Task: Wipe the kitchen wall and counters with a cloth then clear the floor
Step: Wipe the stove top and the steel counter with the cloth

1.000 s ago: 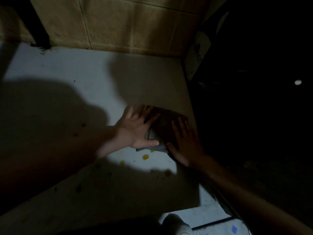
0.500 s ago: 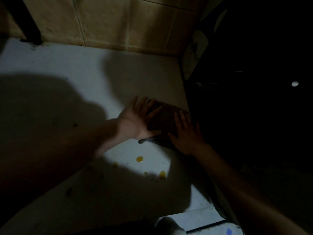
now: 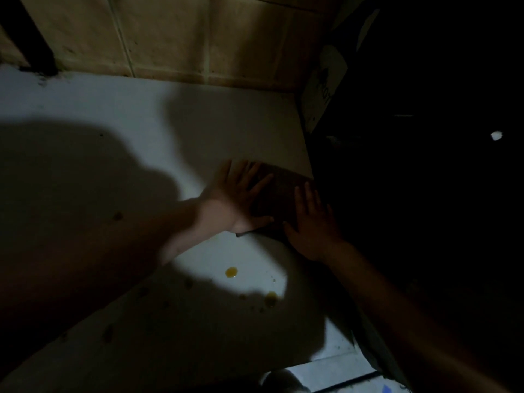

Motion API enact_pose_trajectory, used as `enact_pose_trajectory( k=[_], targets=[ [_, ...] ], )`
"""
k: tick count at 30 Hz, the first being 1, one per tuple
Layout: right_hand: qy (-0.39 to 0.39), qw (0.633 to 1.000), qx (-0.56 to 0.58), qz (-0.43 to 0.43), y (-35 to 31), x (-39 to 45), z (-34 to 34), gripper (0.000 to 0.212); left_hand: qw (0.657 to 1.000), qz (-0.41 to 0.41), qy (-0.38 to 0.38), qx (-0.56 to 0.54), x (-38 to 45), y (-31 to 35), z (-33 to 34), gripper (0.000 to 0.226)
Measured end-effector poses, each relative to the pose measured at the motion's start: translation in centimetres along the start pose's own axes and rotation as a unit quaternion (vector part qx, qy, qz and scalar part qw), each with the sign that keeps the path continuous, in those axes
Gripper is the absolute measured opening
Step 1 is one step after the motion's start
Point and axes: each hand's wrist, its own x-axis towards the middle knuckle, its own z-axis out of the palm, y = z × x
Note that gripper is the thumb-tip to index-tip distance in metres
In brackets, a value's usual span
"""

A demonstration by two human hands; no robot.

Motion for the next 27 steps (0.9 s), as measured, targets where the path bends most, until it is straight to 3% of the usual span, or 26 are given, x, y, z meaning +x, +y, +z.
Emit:
enact_pose_trajectory(
  k=[14, 27],
  targets=[
    [-0.001, 1.000, -0.020, -0.023, -0.2, -5.3, 2.4, 0.084, 0.998, -0.021, -0.023, -0.056, -5.6, 3.1, 1.2, 0.094],
    [-0.026, 0.997, -0.015, -0.075, -1.7, -8.0, 2.9, 0.085, 0.998, -0.029, 0.014, -0.057, -9.6, 2.3, 2.1, 0.097]
  ],
)
